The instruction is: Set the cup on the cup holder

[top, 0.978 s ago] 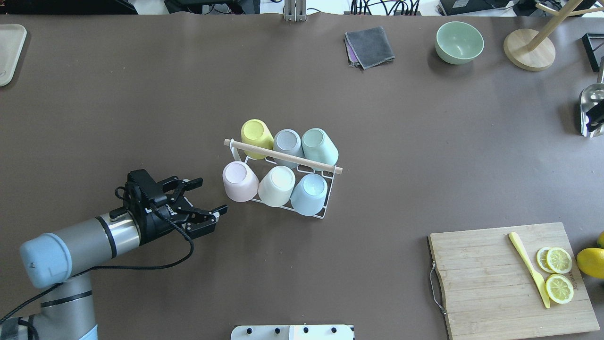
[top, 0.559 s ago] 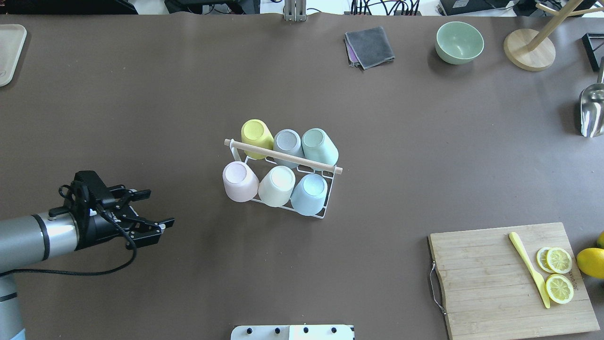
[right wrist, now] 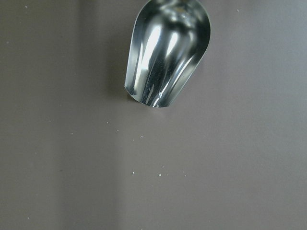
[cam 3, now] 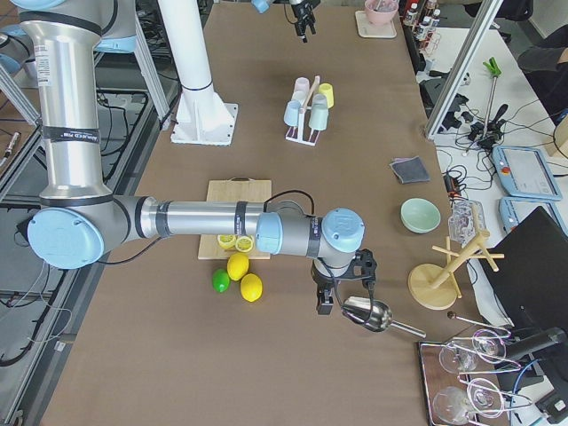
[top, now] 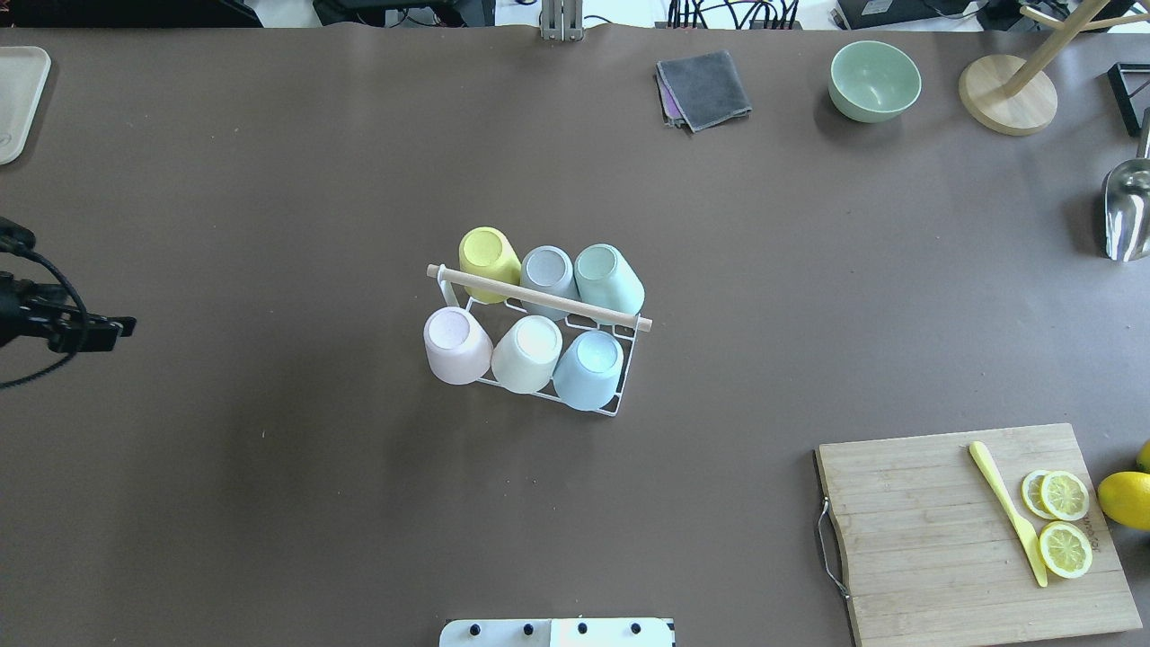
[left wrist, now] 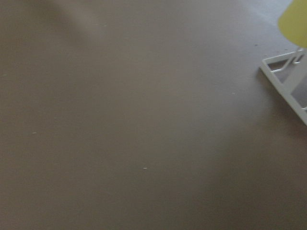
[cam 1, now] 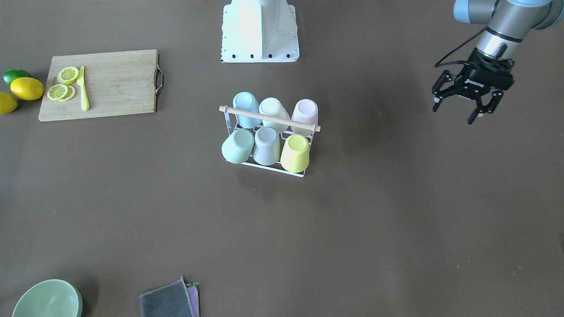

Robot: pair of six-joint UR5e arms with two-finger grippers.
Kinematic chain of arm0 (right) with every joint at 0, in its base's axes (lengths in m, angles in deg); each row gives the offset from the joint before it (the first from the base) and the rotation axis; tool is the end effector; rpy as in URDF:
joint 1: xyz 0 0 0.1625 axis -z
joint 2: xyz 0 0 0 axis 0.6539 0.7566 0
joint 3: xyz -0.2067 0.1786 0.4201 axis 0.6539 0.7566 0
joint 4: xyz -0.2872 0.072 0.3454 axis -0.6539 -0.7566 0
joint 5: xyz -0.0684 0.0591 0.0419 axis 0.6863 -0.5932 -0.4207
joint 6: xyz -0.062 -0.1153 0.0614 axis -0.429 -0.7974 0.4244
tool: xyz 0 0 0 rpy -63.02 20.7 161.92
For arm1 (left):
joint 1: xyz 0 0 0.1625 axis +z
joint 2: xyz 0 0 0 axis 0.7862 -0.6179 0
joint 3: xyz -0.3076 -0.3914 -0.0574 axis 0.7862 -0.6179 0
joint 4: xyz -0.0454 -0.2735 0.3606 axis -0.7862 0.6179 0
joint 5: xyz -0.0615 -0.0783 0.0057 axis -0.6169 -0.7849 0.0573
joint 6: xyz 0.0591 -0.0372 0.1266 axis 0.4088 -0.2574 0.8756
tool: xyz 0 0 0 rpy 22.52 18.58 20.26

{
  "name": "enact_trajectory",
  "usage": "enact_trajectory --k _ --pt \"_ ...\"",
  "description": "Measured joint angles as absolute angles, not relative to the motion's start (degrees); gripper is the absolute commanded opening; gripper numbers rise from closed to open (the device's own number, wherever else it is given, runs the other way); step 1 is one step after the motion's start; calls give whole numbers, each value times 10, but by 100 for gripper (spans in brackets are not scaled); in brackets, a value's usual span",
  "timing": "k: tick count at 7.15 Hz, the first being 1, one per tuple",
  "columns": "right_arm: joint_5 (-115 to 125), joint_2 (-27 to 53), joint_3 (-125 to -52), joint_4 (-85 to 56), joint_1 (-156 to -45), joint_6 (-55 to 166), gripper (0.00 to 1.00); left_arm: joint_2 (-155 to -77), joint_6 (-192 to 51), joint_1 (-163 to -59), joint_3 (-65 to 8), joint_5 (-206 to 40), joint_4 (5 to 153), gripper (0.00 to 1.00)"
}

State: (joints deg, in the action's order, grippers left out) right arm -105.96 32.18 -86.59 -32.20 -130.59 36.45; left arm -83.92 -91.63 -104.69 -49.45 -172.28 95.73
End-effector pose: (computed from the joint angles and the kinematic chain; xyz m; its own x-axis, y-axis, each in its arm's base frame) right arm 0.0309 -0.5370 0.7583 0.7201 -0.0211 0.6935 0.0406 0.9991 -0.0117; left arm 0.2291 -0.4375 0.5839 0.6800 0.3517 -0.6433 0.0396 0.8585 0.5113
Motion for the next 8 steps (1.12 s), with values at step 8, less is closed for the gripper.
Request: enact_trajectory --k 8 --pt "-1048 320 -883 -321 -1309 365 100 -938 -819 -1293 -401 -1958 544 99"
